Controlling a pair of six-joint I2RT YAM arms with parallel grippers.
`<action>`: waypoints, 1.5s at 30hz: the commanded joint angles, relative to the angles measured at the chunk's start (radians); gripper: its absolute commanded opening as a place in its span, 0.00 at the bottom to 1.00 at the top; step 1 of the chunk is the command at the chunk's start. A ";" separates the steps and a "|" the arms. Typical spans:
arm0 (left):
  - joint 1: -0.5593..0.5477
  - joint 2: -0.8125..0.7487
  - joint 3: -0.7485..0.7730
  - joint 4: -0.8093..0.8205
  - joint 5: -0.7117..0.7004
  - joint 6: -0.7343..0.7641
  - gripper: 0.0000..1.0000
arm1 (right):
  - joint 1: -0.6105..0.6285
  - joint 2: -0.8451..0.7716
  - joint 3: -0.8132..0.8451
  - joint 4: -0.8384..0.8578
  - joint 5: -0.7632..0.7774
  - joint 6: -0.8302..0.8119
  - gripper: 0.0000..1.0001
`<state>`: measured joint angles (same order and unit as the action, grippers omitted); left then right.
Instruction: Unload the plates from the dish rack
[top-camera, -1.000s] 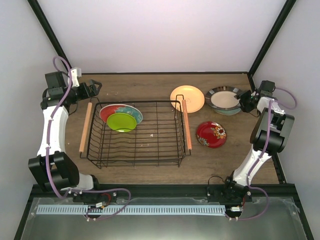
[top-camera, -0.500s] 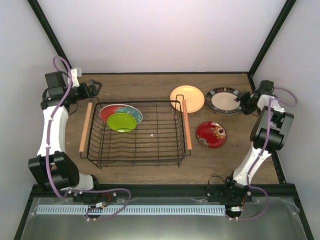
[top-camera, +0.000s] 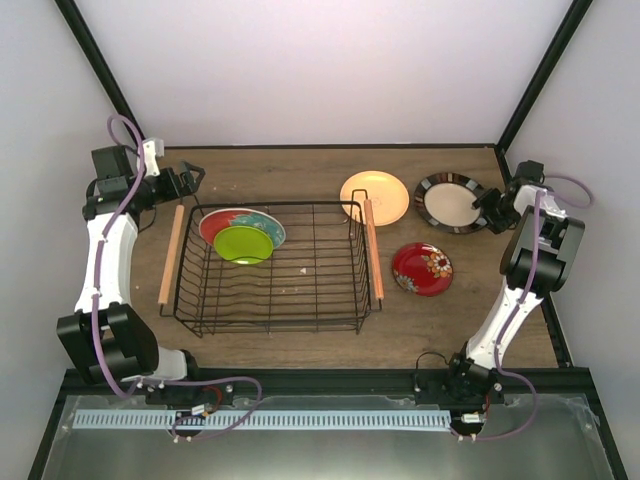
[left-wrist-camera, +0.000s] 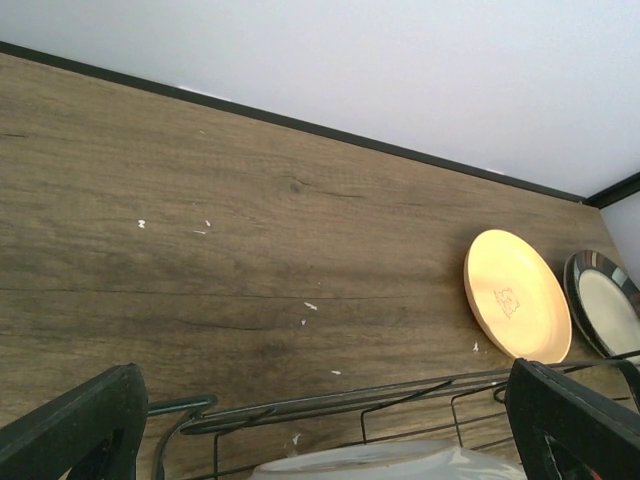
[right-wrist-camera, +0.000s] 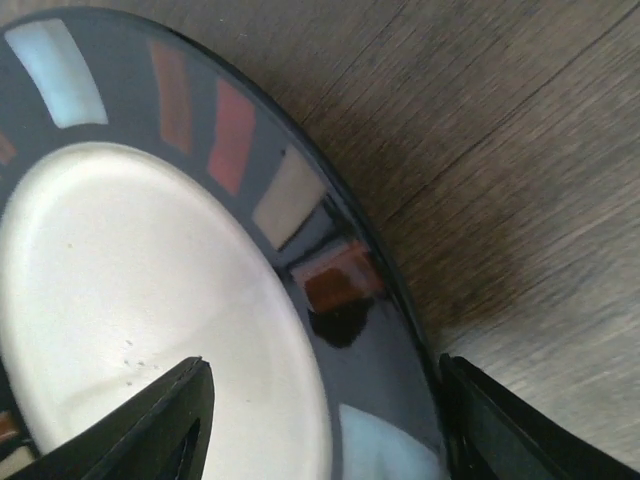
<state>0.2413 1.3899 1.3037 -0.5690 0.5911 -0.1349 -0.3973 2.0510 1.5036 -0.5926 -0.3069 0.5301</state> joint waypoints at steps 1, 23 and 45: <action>-0.006 -0.024 -0.022 0.023 0.006 -0.006 1.00 | -0.005 0.009 0.053 -0.047 0.094 -0.059 0.63; -0.005 0.019 -0.012 0.039 0.009 -0.005 1.00 | 0.745 -0.595 -0.001 0.461 0.190 -0.478 0.60; -0.006 0.013 -0.023 0.070 0.019 -0.018 1.00 | 1.419 -0.190 0.012 0.529 0.321 -0.904 0.26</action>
<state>0.2413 1.4128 1.2850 -0.5209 0.5922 -0.1520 1.0119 1.8191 1.5017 -0.0963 -0.0177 -0.3454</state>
